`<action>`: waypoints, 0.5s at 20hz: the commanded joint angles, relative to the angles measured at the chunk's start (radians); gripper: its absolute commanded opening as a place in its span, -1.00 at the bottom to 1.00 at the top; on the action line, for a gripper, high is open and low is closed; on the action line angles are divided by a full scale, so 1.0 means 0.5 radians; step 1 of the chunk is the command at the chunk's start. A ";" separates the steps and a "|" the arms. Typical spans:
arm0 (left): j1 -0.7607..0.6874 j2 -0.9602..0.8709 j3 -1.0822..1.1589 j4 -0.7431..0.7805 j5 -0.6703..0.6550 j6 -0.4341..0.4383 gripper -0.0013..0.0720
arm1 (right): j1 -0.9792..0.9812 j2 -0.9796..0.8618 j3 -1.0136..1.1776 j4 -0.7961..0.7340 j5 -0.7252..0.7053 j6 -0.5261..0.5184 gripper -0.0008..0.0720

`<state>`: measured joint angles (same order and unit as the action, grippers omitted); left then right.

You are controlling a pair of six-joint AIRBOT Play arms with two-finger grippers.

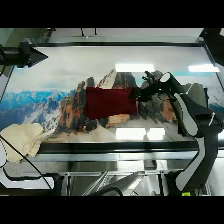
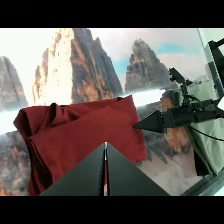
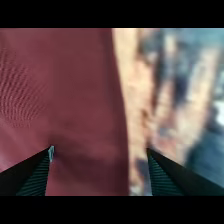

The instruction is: Fold the shirts.

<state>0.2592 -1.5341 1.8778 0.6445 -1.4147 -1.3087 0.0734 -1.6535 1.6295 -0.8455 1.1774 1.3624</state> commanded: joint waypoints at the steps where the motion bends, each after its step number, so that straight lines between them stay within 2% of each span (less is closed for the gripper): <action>1: -0.002 0.001 -0.001 -0.002 -0.001 -0.002 -0.93 | 0.005 -0.076 -0.007 0.175 0.060 -0.147 0.52; 2: -0.002 0.001 -0.001 -0.001 -0.002 -0.002 -0.93 | 0.005 -0.071 -0.005 0.323 0.102 -0.269 -0.17; 3: -0.002 0.001 0.000 -0.002 -0.001 -0.002 -0.93 | 0.005 -0.063 0.005 0.478 0.156 -0.358 -0.63; 5: -0.002 0.001 -0.001 -0.002 -0.001 -0.002 -0.93 | 0.005 0.004 0.050 0.623 0.214 -0.378 -0.92; 8: -0.002 0.001 -0.001 -0.002 -0.002 -0.002 -0.93 | -0.023 0.238 0.211 0.616 0.195 -0.352 -0.92; 10: -0.002 0.001 -0.001 -0.002 -0.002 -0.002 -0.93 | -0.127 0.394 0.361 0.567 0.101 -0.222 -0.92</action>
<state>0.2588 -1.5341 1.8778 0.6434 -1.4155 -1.3090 0.0525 -1.5497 1.7294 -0.5827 1.2652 1.2045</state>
